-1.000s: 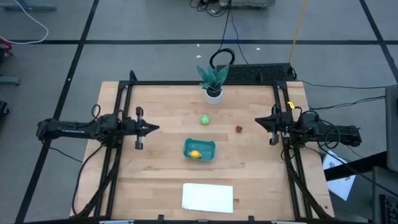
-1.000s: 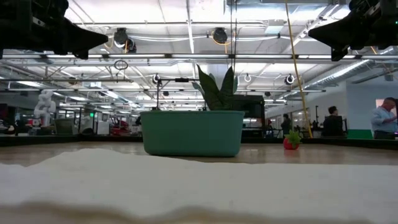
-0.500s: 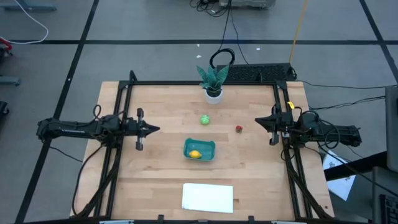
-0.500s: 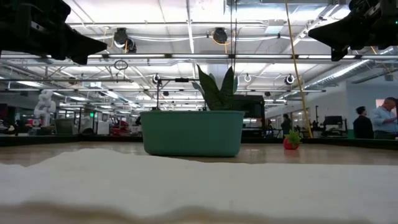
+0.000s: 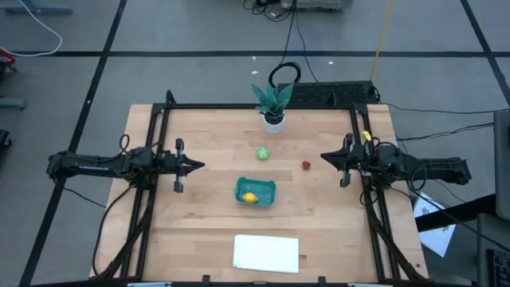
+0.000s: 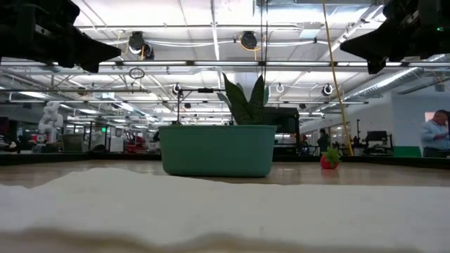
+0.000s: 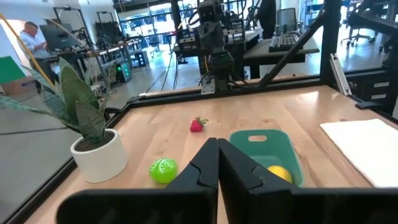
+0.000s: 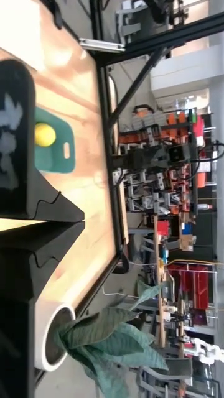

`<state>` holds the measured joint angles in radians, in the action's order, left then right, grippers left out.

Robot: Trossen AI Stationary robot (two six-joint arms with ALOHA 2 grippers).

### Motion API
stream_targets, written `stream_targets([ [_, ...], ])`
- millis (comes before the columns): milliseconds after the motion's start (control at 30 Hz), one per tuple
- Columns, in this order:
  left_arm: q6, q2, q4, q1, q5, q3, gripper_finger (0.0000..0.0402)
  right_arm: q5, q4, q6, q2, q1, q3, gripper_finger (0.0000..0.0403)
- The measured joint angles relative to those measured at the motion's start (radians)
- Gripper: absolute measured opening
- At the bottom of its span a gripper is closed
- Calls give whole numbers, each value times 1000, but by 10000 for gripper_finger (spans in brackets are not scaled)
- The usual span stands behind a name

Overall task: Pick and placing Produce into tupperware
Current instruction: Put the green cabbage into the blue basket

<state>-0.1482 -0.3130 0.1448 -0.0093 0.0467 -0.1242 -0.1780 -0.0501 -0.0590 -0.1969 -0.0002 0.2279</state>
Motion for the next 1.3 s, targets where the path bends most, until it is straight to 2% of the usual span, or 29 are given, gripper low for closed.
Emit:
stream_targets([
  [200, 0, 0, 9, 0, 0, 0, 15, 0, -64, -8, -114, -3, 0, 0],
  [367, -2, 0, 9, 0, 0, 0, 25, 7, -109, -50, -183, -53, 14, 0],
  [700, -5, 0, 9, 0, 7, 0, 26, 188, -114, -111, -385, -190, 130, 0],
  [933, -6, 0, 9, 0, 7, 0, 26, 351, -238, -114, -613, -264, 217, 0],
  [1300, -5, 0, 8, 0, 7, 0, 26, 527, -267, -113, -979, -324, 434, 0],
])
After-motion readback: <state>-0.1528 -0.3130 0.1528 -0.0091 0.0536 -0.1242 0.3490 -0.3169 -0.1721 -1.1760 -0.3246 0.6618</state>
